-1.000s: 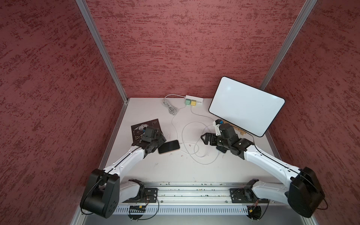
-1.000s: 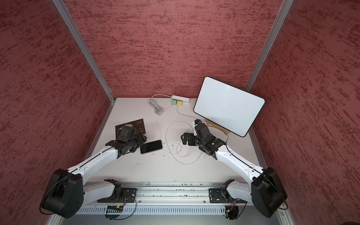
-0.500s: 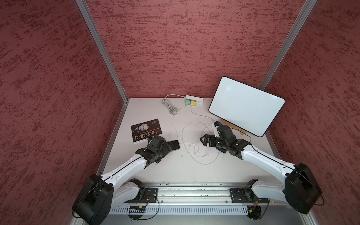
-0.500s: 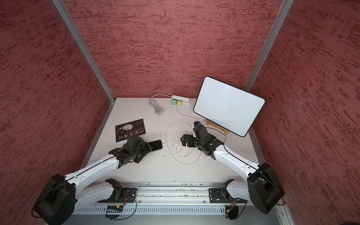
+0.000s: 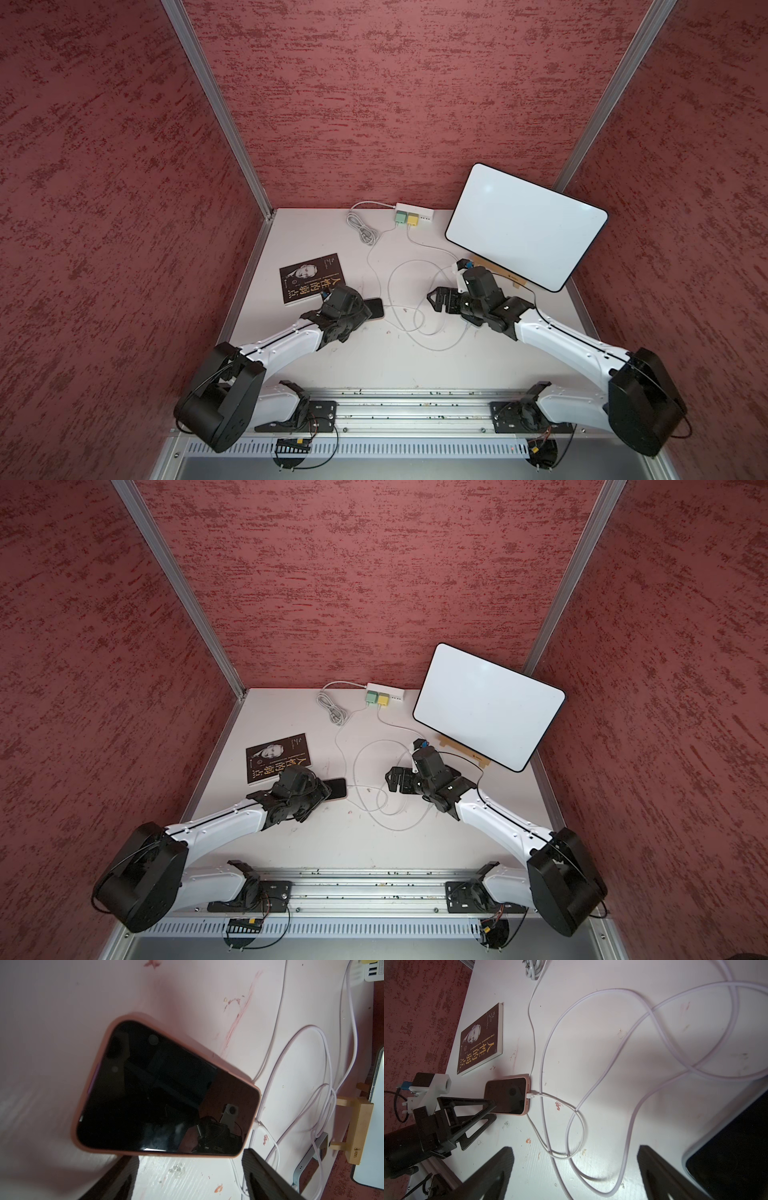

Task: Unplug the charging cable from the phone
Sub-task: Adjust the phone at the center of the board.

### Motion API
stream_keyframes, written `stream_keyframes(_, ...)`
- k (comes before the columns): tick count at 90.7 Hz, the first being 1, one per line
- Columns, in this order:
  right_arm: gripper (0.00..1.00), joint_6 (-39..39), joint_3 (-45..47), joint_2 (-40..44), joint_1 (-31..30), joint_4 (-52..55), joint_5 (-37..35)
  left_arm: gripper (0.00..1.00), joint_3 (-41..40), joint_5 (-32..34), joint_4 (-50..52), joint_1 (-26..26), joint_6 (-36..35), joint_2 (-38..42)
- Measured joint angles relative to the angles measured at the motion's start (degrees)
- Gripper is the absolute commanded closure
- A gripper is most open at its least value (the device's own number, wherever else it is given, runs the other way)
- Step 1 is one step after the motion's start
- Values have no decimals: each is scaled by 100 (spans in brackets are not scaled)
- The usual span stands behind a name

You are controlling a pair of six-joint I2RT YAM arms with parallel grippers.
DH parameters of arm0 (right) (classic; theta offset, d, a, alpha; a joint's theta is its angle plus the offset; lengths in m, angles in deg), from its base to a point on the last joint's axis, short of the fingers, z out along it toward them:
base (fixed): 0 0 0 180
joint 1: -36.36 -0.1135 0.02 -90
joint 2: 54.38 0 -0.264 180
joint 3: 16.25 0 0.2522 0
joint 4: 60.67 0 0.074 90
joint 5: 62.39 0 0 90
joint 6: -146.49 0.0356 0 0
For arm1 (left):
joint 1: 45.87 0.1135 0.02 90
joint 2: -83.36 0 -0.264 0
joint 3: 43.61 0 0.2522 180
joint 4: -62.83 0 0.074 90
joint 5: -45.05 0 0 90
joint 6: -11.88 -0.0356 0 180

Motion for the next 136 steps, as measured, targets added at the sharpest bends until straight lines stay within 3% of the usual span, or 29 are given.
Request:
stream_keyframes(31,1,0,0,0,0,4,-2,15,614,17,-120,468,-490,-791)
stream_keyframes(73,1,0,0,195,0,133,-140,5,2452,-26,293,647,-1250,-2474)
stream_keyframes(80,1,0,0,214,0,170,-155,0,2634,-24,494,616,-1325,-2553)
stream_keyframes(112,1,26,55,199,0,184,-192,0,2964,127,1753,9,-1176,-2568)
stream_keyframes(136,1,109,295,280,0,173,-197,0,3611,352,2424,-68,-911,-2990)
